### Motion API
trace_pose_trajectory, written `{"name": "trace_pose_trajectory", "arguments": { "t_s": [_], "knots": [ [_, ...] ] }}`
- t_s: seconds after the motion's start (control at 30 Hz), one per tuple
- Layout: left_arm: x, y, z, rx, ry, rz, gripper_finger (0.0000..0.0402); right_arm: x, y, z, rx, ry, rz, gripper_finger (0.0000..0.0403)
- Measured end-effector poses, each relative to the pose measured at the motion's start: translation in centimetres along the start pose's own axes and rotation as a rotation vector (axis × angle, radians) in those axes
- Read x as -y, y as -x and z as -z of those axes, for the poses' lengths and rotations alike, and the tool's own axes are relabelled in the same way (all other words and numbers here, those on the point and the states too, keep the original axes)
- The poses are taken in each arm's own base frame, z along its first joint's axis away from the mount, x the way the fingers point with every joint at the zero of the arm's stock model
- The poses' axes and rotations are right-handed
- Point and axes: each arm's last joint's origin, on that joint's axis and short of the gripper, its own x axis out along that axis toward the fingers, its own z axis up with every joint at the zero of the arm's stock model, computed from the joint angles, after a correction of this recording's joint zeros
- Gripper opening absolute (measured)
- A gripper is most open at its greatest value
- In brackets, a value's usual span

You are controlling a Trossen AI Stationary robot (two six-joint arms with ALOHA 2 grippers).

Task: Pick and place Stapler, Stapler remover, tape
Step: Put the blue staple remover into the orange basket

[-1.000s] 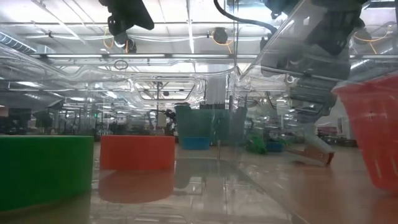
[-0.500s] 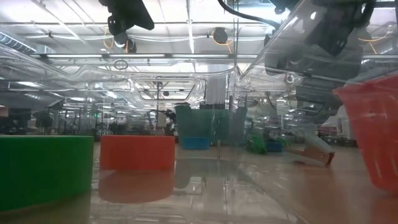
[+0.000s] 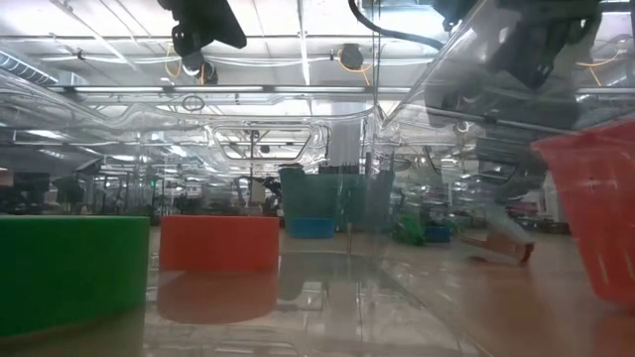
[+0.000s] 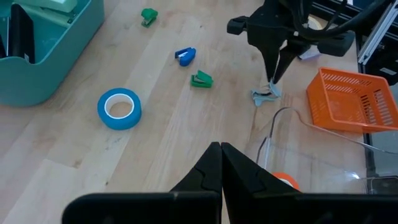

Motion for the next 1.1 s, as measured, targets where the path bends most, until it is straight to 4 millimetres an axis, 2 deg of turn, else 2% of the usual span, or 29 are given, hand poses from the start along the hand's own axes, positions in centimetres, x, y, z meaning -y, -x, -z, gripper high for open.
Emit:
{"name": "trace_pose_trajectory", "arguments": {
  "t_s": [0.07,0.4,0.5,0.67,0.8,0.97,1.1],
  "knots": [
    [0.0,0.0,0.0,0.000,0.000,0.000,0.0001,0.1,-0.1,0.1,-0.008,-0.003,-0.021,0.0008],
    [0.0,0.0,0.0,-0.001,-0.005,-0.001,0.0001,-0.1,-0.2,-0.1,0.030,-0.050,-0.066,0.0003],
    [0.0,0.0,0.0,-0.001,-0.012,-0.001,0.0001,-0.4,0.3,-0.2,0.052,-0.056,-0.085,0.0001],
    [0.0,0.0,0.0,0.000,-0.027,-0.001,0.0001,-1.3,2.0,-0.6,0.096,-0.090,-0.142,0.0001],
    [0.0,0.0,0.0,-0.001,-0.034,-0.001,0.0001,-2.1,4.4,-0.3,0.119,-0.143,-0.215,0.0001],
    [-0.1,0.0,0.0,-0.001,-0.043,-0.005,0.0001,-4.4,7.4,1.7,0.009,-0.204,-0.392,0.0001],
    [-0.2,0.0,0.0,-0.002,-0.057,-0.006,0.0001,-6.3,7.7,4.4,-0.121,-0.245,-0.449,0.0000]
  ]
}}
